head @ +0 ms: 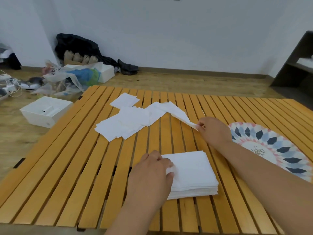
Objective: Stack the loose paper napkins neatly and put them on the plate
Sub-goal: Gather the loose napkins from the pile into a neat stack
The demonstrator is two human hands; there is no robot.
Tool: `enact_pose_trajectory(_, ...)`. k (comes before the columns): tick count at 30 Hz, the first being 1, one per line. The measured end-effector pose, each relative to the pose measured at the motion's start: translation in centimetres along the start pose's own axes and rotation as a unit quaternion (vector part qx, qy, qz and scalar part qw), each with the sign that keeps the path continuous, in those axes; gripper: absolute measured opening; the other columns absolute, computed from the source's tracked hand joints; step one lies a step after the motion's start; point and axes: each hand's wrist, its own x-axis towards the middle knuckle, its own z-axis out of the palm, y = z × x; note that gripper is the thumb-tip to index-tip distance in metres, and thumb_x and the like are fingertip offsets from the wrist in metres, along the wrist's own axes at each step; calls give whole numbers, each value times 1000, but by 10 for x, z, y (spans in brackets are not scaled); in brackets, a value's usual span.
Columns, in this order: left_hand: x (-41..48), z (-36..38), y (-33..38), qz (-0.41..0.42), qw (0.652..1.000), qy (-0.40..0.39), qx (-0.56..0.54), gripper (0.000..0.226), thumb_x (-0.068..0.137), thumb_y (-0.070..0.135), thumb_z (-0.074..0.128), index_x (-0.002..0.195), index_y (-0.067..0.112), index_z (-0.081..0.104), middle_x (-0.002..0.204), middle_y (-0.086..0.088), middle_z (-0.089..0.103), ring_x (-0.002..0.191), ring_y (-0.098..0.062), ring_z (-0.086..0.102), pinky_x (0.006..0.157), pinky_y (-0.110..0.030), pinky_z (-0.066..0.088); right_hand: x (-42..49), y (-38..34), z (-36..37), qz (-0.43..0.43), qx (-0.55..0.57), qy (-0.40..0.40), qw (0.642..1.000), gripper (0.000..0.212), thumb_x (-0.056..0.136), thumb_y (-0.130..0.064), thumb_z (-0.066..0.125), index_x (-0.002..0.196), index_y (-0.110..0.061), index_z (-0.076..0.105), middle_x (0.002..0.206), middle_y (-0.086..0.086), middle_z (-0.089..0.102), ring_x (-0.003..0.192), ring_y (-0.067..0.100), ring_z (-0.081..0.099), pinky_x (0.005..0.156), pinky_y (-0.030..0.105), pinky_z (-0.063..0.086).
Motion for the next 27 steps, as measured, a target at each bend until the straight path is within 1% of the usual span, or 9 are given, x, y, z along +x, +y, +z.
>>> enact_pose_trajectory(5,6,-3,-4,-31,998,-25,-50,24,94,41,50,116,40,60,116,19,50,112,-1,45,78,-20,44,-31,-16,-30,-79,41,55,995,15,94,-25,55,96,-16,66,92,-1,63,81,15,57,67,33,52)
enact_pose_trajectory(8,8,-7,-6,-92,977,2,-191,20,95,41,48,98,34,66,98,14,66,94,-6,59,77,-31,50,-54,-26,-47,-128,88,88,984,13,93,-19,56,94,-12,67,92,1,63,83,19,58,68,38,52)
enact_pose_trajectory(10,10,-12,-5,-149,932,37,-329,26,99,40,40,100,30,64,87,9,72,84,-11,64,71,-32,47,-74,-31,-54,-171,112,112,972,10,92,-15,59,91,-9,67,89,3,63,80,21,59,64,38,52)
enact_pose_trajectory(12,13,-20,-4,-219,859,53,-460,35,101,44,31,109,24,59,79,2,75,68,-13,65,53,-28,41,-93,-33,-56,-205,113,122,965,10,91,-16,60,91,-9,67,89,2,63,79,20,60,60,35,52)
enact_pose_trajectory(14,13,-28,-5,-266,793,32,-547,41,99,51,28,112,22,54,79,-5,76,57,-16,66,43,-24,34,-110,-34,-53,-226,109,116,961,15,92,-21,55,92,-10,67,91,1,63,80,17,59,59,30,51)
enact_pose_trajectory(15,12,-30,-5,-277,778,18,-563,40,98,53,31,113,22,52,82,-8,76,56,-17,67,42,-24,35,-117,-33,-51,-232,110,108,960,19,93,-23,52,92,-11,67,92,0,63,81,16,59,60,29,52)
enact_pose_trajectory(19,7,-33,-7,-289,803,5,-521,21,91,23,61,112,23,58,104,-5,69,60,-15,71,40,-22,40,-140,-29,-42,-217,151,54,963,22,90,-29,55,99,-14,68,102,-3,63,93,10,58,75,26,54)
enact_pose_trajectory(23,5,-40,-11,-267,848,-26,-457,26,87,7,64,107,25,63,112,-3,64,63,-17,73,37,-20,39,-148,-25,-38,-168,230,-3,959,33,89,-45,54,100,-20,71,105,-15,60,101,-3,53,83,7,43)
enact_pose_trajectory(27,3,-46,-13,-234,896,-85,-367,18,86,6,66,92,22,72,112,3,62,63,-16,73,41,-24,44,-147,-25,-34,-82,334,-2,939,11,90,-24,63,93,-22,73,103,-21,59,103,-4,55,86,8,43)
